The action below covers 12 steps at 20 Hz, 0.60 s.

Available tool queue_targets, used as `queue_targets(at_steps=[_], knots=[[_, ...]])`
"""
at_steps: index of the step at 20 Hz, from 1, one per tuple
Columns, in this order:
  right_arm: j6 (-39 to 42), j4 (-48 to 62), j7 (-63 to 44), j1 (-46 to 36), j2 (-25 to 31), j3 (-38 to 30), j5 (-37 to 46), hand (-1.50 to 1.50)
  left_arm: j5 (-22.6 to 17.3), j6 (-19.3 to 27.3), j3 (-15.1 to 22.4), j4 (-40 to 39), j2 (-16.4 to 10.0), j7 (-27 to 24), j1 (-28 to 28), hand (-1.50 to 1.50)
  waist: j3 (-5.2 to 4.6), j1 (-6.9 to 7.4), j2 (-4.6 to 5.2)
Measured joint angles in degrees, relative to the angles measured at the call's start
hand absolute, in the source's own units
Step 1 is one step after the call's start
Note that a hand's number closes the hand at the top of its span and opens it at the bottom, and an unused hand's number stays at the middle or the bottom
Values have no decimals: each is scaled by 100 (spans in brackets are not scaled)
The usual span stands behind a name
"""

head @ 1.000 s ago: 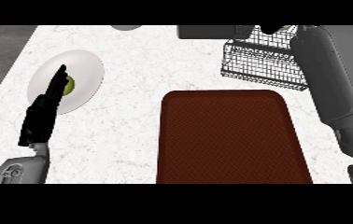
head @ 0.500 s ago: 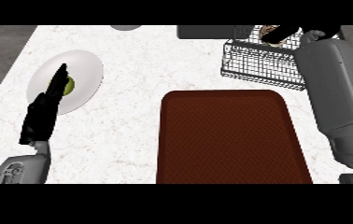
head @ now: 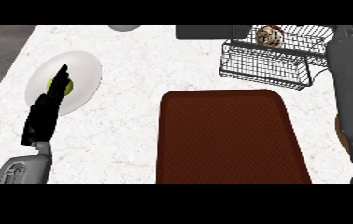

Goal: Pick the cupcake from the tray and place it in the tiered basket

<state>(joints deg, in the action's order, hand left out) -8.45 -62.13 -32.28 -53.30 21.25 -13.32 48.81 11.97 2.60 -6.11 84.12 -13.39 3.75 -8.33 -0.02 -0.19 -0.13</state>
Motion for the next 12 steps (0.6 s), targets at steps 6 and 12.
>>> queue_targets(at_steps=[6,12], knots=[[616,-1309,-811,549,268,-425,-470,-150,-16,-25,-58,42,-24,27,57,0,0,-93,-32],[1501,-2860,-1152,1727,588,-1179,-1456,-150,24,30,-87,81,0,34,119,0,2,-163,-45]])
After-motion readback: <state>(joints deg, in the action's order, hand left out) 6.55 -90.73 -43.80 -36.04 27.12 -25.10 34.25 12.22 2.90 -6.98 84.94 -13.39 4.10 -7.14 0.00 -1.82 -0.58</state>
